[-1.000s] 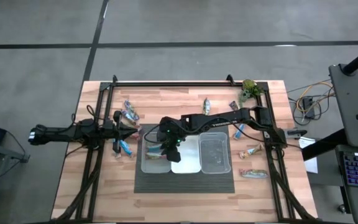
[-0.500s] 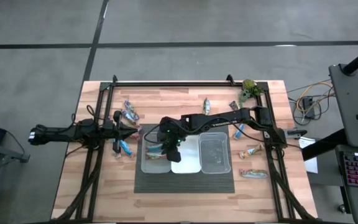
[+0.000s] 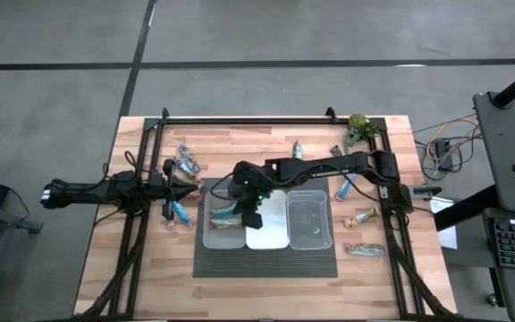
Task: Pick and place Granola Bars by type
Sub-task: Put the yellow granola bar into the transparent bin
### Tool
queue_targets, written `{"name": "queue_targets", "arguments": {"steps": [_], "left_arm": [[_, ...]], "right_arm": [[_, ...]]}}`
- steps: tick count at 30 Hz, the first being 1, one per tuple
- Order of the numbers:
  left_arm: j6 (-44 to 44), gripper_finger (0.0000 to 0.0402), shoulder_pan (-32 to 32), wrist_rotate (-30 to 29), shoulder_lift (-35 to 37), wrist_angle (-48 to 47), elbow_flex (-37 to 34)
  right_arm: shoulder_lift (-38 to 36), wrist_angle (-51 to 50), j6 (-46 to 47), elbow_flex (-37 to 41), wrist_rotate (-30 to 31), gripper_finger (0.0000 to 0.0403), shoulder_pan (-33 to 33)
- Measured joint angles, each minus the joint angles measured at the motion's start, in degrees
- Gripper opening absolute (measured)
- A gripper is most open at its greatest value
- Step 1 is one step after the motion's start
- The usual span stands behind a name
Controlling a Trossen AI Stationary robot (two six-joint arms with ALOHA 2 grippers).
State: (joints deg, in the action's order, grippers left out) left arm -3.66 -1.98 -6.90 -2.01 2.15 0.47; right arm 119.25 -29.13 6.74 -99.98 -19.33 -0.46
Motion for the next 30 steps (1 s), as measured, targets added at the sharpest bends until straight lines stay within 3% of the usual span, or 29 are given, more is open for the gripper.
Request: {"name": "queue_targets", "arguments": {"steps": [18,30], "left_arm": [[0.0,0.0000,0.0,0.0,0.0,0.0,0.0],[0.0,0.0000,0.0,0.0,0.0,0.0,0.0]], "right_arm": [[-9.9,-12.2,-4.8,0.2,0.2,0.0008,-4.5],[-13.5,-23.7,-6.9,4.1,1.6,0.0008,-3.7]]}}
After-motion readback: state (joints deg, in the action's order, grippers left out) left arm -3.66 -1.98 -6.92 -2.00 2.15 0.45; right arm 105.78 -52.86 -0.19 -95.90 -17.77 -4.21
